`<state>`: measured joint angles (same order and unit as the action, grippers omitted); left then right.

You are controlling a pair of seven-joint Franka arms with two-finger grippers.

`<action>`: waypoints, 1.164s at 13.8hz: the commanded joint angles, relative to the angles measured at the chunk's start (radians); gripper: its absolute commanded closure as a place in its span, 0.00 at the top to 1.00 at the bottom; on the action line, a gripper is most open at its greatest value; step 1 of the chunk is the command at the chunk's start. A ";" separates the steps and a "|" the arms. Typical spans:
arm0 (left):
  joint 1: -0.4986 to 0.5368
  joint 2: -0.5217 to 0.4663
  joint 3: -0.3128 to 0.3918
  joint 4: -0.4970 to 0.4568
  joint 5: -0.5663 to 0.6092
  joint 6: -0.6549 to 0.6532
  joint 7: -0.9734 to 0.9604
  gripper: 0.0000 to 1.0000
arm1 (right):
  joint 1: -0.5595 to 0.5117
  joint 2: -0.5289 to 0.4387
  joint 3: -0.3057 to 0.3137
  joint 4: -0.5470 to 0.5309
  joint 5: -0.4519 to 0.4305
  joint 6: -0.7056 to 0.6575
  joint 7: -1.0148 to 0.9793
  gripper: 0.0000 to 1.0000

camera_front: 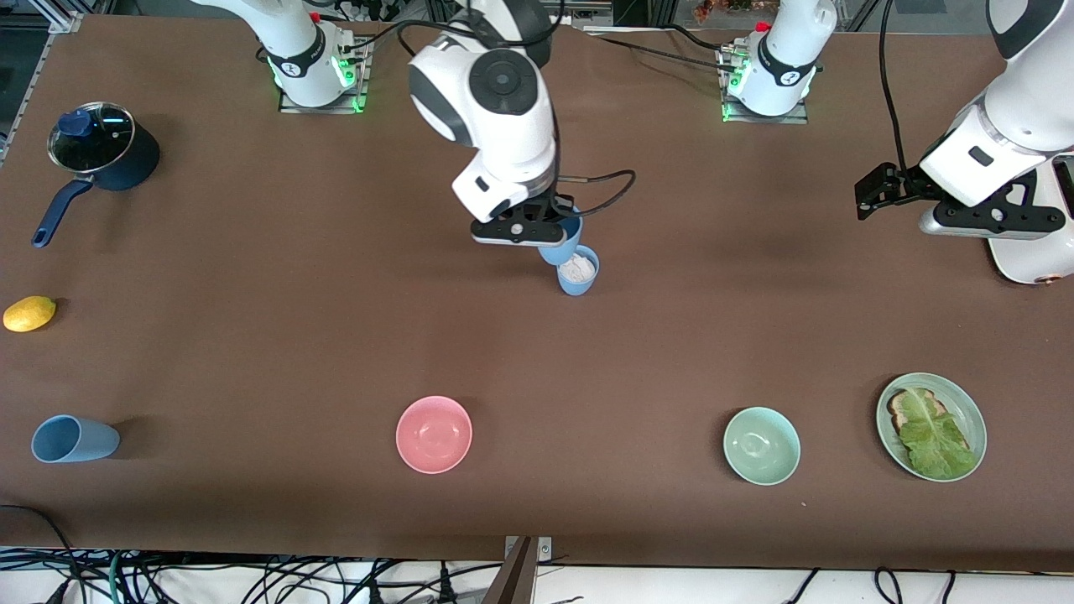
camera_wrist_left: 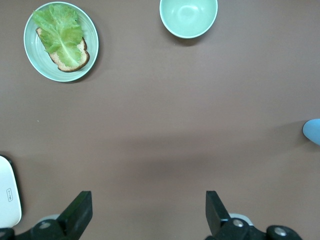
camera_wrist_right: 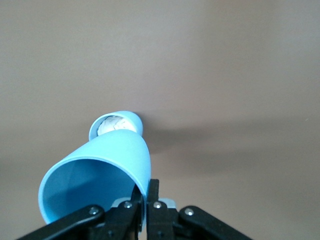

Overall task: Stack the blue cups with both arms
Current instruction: 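Lower the held blue cup into the tissue cup and open the right gripper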

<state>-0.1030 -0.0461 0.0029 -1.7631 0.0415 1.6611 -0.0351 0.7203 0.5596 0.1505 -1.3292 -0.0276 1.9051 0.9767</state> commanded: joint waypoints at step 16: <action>-0.006 0.012 0.002 0.025 -0.011 -0.029 0.021 1.00 | 0.084 0.099 -0.058 0.027 -0.058 0.117 0.088 0.00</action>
<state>-0.1058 -0.0436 0.0014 -1.7623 0.0415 1.6505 -0.0309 0.7953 0.6509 0.1000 -1.3083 -0.0702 1.9995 1.0480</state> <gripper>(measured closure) 0.000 0.956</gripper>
